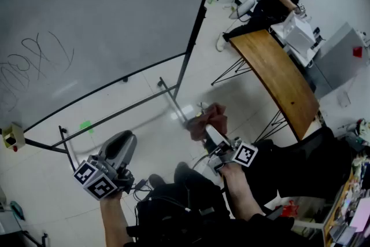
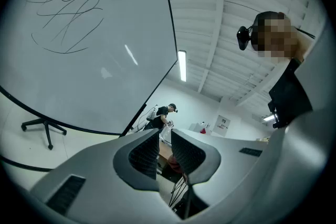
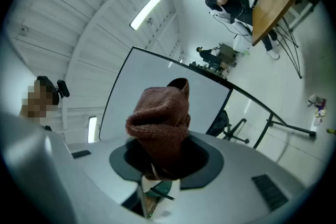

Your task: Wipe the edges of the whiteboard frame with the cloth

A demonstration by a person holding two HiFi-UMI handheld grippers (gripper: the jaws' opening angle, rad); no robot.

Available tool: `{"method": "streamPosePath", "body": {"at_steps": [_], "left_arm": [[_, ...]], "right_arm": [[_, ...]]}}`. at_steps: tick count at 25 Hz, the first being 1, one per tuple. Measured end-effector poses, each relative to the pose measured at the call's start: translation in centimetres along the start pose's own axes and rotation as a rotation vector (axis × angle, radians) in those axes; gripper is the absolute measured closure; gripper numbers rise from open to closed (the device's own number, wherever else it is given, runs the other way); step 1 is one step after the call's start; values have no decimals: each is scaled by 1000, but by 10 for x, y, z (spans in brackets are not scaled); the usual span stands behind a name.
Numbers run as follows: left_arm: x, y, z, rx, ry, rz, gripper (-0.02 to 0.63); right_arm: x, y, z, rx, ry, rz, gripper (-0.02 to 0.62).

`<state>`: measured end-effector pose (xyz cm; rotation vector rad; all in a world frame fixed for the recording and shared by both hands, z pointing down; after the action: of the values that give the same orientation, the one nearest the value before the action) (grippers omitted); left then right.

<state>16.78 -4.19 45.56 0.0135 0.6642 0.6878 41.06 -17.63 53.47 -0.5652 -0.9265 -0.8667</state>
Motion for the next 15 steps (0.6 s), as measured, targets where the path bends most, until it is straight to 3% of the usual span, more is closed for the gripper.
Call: {"method": "streamPosePath", "body": {"at_steps": [8,15], "left_arm": [[-4,20,5,36,41,-44,546],[-35,18,-1,26,59,-105,546]], "right_arm": [[25,-20,7,-57,42,94,456],[64,-71,-8,-95,93,158,456]]}}
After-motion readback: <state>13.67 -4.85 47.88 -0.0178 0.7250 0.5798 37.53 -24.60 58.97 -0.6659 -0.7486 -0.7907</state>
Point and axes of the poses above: the fingertips, and each gripper's own axes: y backward along the fingers, x to its right, z out of its underside, the point moved 2 cm from there along y, backward along the fingers, and after that the axes turned 13 degrees about z, right-handed, at the moved point
